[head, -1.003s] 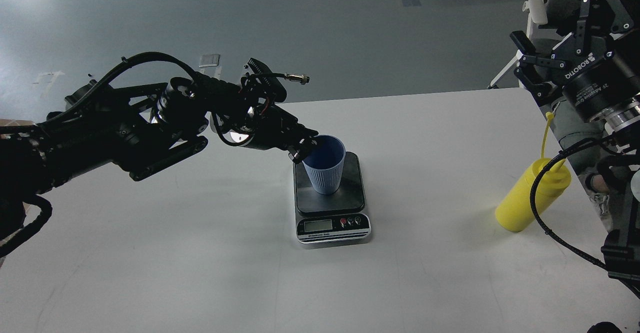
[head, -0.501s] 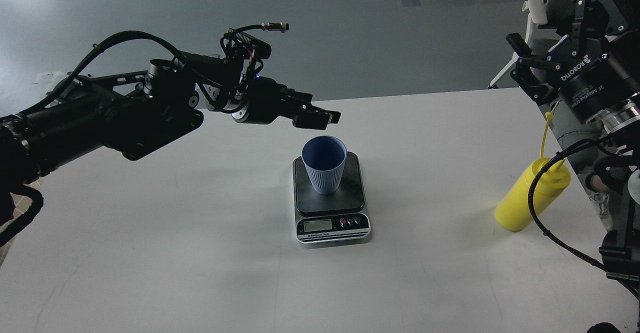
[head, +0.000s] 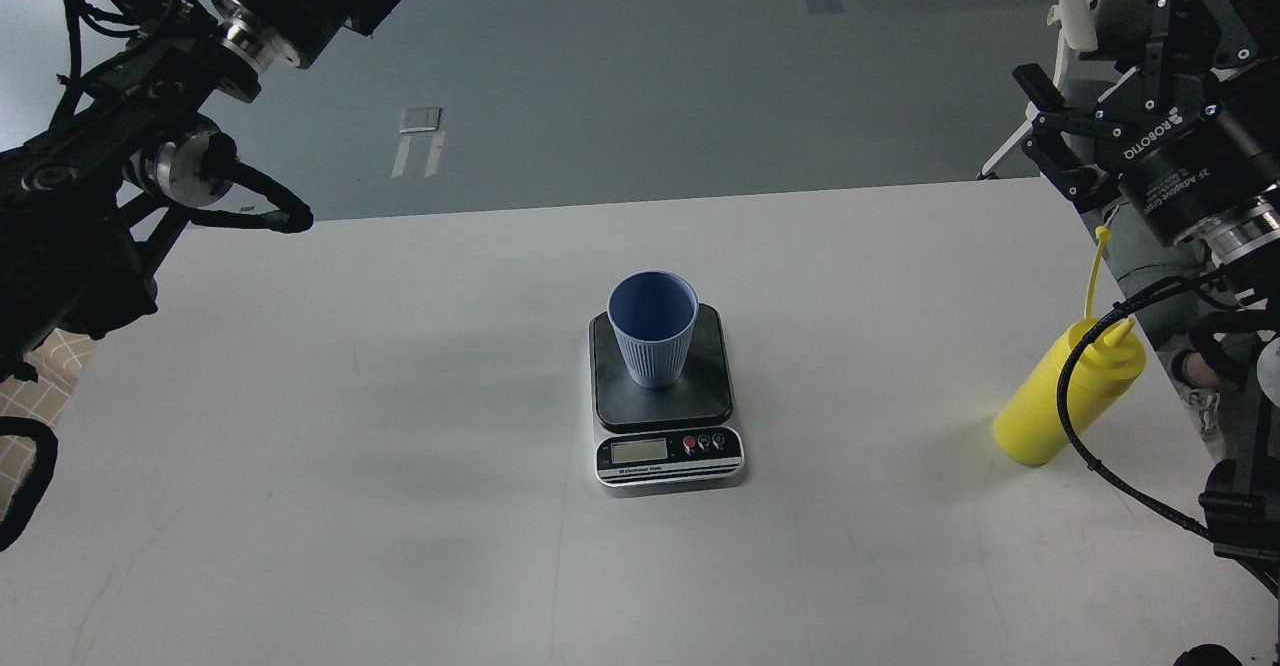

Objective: Pour seasoning into cup on scale with both arms
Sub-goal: 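Withdraw the left gripper up and away from the cup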

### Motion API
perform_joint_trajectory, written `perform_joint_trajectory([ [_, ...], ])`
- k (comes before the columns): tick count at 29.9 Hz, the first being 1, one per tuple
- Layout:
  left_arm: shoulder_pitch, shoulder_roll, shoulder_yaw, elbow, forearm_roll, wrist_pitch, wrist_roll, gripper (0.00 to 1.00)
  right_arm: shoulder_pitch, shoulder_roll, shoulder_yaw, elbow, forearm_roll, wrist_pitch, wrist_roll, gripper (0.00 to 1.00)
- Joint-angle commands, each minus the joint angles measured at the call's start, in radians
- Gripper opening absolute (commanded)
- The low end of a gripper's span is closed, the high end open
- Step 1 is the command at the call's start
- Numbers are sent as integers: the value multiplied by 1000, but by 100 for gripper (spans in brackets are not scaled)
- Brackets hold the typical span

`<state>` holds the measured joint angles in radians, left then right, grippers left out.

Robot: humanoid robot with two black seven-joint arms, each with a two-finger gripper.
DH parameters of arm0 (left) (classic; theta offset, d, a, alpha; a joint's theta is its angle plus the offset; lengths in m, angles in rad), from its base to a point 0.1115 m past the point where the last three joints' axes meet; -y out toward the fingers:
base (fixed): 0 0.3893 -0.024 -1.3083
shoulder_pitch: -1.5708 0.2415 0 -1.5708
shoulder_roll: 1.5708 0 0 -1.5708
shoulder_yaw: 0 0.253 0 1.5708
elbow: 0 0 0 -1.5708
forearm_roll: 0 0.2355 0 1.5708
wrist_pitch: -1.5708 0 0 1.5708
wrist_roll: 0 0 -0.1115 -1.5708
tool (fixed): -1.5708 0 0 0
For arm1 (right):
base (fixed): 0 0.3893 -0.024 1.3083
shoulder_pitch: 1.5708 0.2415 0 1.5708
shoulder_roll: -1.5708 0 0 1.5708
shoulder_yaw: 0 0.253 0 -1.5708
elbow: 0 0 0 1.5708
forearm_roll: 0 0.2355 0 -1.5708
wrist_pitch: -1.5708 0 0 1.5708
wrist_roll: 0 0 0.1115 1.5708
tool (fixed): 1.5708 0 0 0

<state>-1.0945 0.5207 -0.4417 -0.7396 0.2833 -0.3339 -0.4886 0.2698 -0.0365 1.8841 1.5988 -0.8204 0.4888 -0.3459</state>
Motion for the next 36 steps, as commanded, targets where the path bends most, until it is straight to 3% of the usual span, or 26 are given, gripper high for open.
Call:
perform_joint_trajectory([
  [1, 61, 42, -54, -41, -70, -78, 0, 98, 6, 6, 26, 15, 39, 0, -8, 100],
  [6, 96, 65, -51, -69, -67, -117, 0, 98, 8, 1, 115, 72, 369, -81, -21, 100],
  [10, 134, 62, -49, -70, -56, -116, 0, 98, 11, -2, 210, 125, 728, -209, -21, 100],
  [14, 146, 64, -49, -86, -56, -114, 0, 98, 5, -10, 293, 132, 840, -242, -28, 100],
  [16, 160, 67, -42, -110, -47, -109, 0, 98, -33, -16, 298, 132, 880, -240, -70, 100],
  [21, 173, 67, -37, -155, -12, -88, 0, 98, -141, 20, 298, 115, 938, -228, -84, 100],
  [26, 185, 65, -37, -202, 22, -56, 0, 98, -368, 36, 298, 118, 1092, -98, -108, 100],
  [28, 186, 62, -37, -204, 25, -56, 0, 98, -475, 36, 298, 116, 1122, -9, -143, 100],
  [36, 188, 51, -38, -205, 56, -56, 0, 98, -607, 36, 267, 132, 1130, 0, -143, 100],
])
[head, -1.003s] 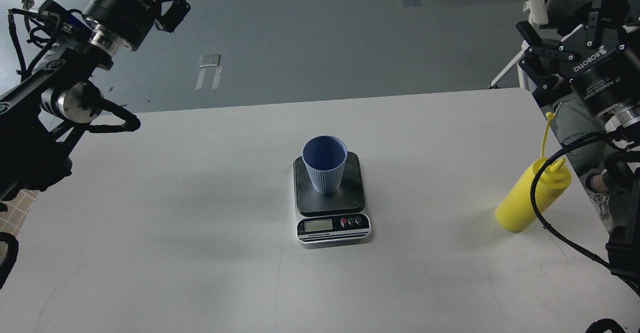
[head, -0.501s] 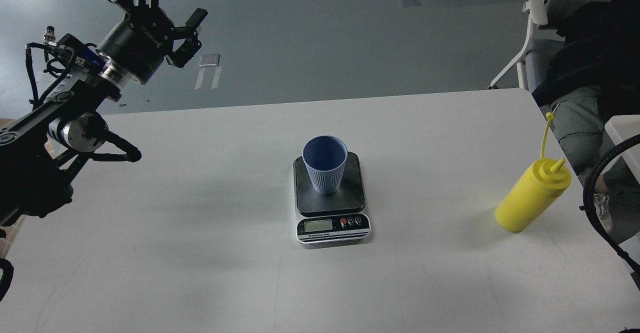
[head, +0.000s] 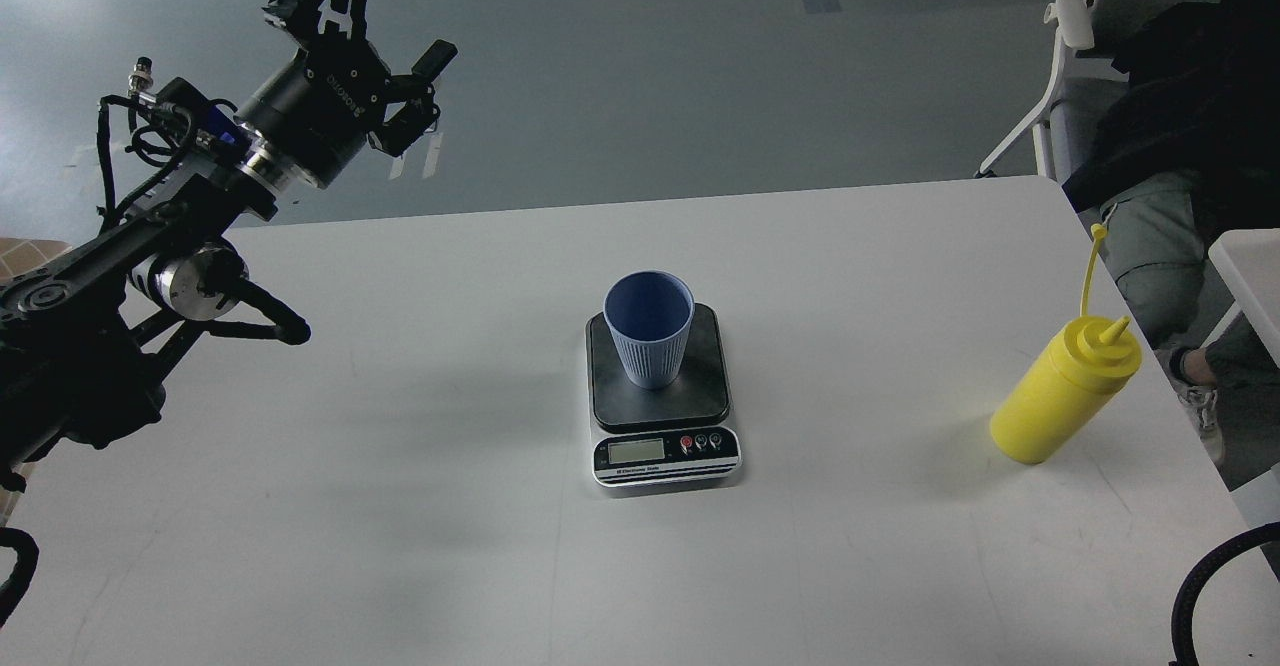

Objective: Pour seasoning into cup on scale with both arms
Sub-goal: 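Withdraw the left gripper up and away from the cup, then bring the right gripper down around the yellow squeeze bottle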

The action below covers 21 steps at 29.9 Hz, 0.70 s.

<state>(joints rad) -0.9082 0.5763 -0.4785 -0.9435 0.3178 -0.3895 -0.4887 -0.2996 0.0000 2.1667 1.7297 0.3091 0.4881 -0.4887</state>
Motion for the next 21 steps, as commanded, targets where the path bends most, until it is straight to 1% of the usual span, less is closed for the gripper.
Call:
perform_joint_trajectory([
  [1, 3, -3, -2, -1, 23, 0, 0, 98, -49, 0, -21, -1, 1, 1, 0, 100],
  [8, 15, 4, -3, -15, 24, 0, 0, 98, -112, 0, -143, -76, -54, 1, 0, 100],
  [11, 23, 4, -6, -18, 24, 1, 0, 98, -110, 0, -157, -107, -59, 1, 0, 100],
  [16, 29, 5, -14, -47, 24, 4, 0, 98, -115, 0, -169, -114, -61, 1, 0, 100],
  [21, 29, 7, -15, -49, 24, 3, 0, 98, -119, 0, -235, -113, -71, 1, 0, 100],
])
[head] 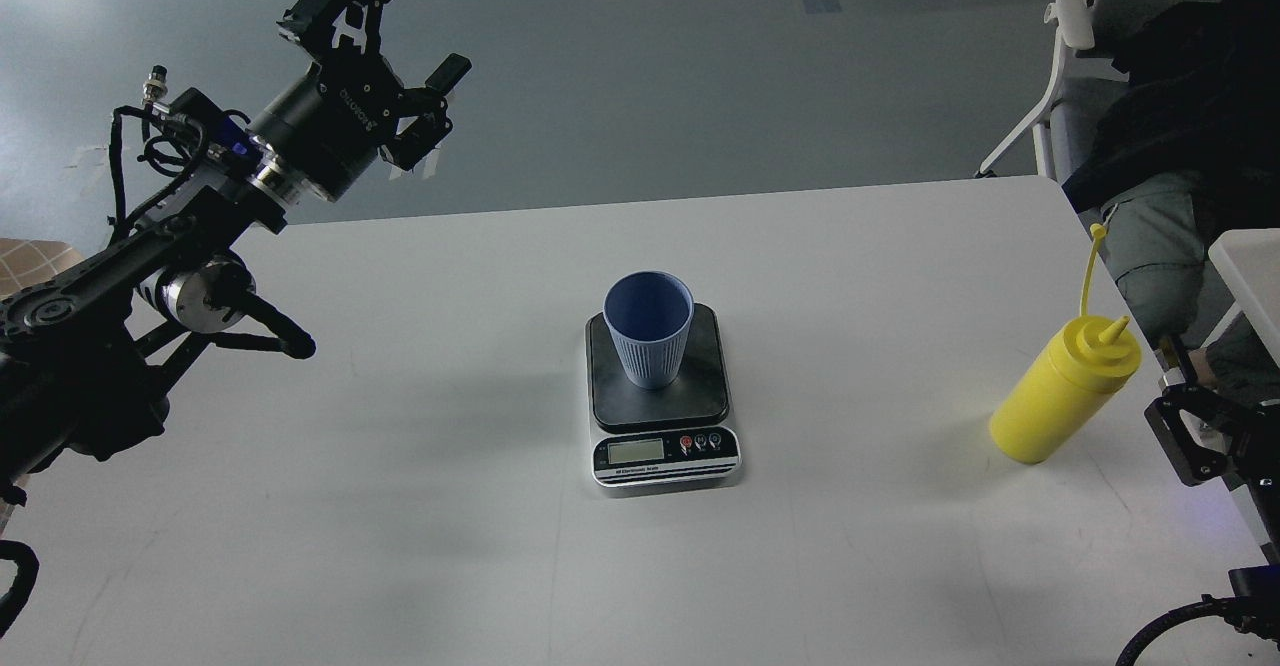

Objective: Pour seasoning into cup on scale with both arms
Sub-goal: 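Bring the right gripper down around the yellow squeeze bottle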

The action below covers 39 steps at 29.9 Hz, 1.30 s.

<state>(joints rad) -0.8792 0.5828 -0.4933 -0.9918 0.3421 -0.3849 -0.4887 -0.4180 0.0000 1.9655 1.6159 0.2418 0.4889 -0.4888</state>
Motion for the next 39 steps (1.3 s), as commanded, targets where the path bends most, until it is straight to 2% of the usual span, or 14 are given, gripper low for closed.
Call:
perform_joint_trajectory([
  [1, 0, 2, -1, -1, 0, -2, 0, 98, -1, 0, -45, 9, -4, 0, 0, 100],
  [29, 2, 20, -4, -36, 0, -2, 0, 98, -13, 0, -108, -119, -75, 0, 0, 100],
  [30, 2, 26, -4, -37, 0, -2, 0, 98, -13, 0, -109, -140, -76, 0, 13, 100],
  [39, 6, 31, -4, -39, 0, -2, 0, 98, -10, 0, -103, -195, -81, 0, 32, 100],
])
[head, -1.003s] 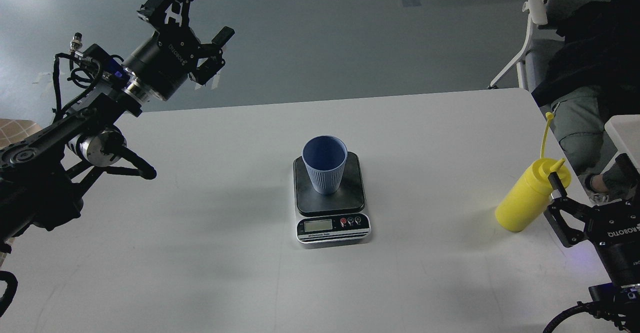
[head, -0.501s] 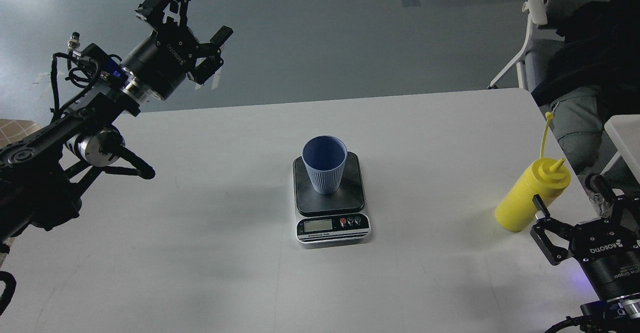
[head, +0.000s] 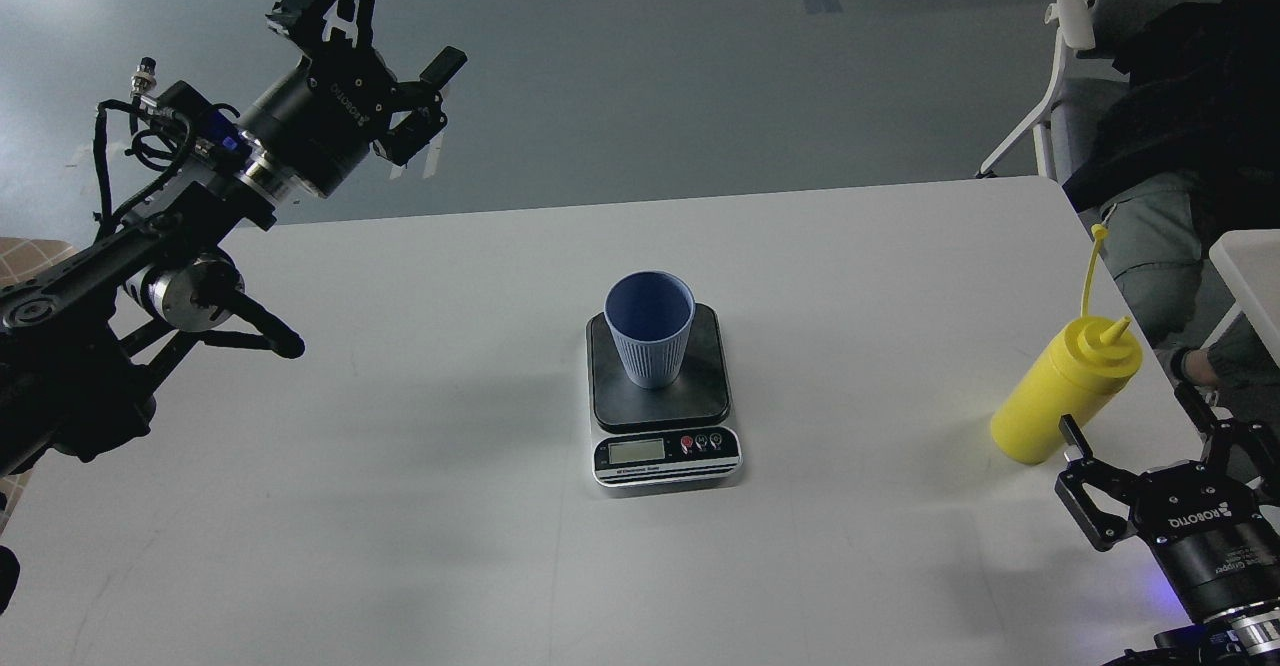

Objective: Pour seasoning into cup on scale with both arms
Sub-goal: 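Bring the right gripper down around the yellow squeeze bottle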

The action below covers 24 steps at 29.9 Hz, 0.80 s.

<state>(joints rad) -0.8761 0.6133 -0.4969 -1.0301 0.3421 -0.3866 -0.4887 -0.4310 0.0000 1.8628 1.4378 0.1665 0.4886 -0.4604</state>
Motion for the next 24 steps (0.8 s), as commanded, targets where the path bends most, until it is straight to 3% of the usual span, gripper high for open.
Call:
perform_joint_trajectory([
  [1, 3, 0, 0, -1, 0, 0, 0, 98, 5, 0, -4, -26, -8, 0, 3, 100],
  [7, 3, 9, 1, -28, 0, 2, 0, 98, 12, 0, -10, -69, -62, 0, 31, 100],
  [24, 9, 25, 5, -74, 3, 38, 0, 98, 162, 0, -7, -135, -168, 0, 32, 100],
])
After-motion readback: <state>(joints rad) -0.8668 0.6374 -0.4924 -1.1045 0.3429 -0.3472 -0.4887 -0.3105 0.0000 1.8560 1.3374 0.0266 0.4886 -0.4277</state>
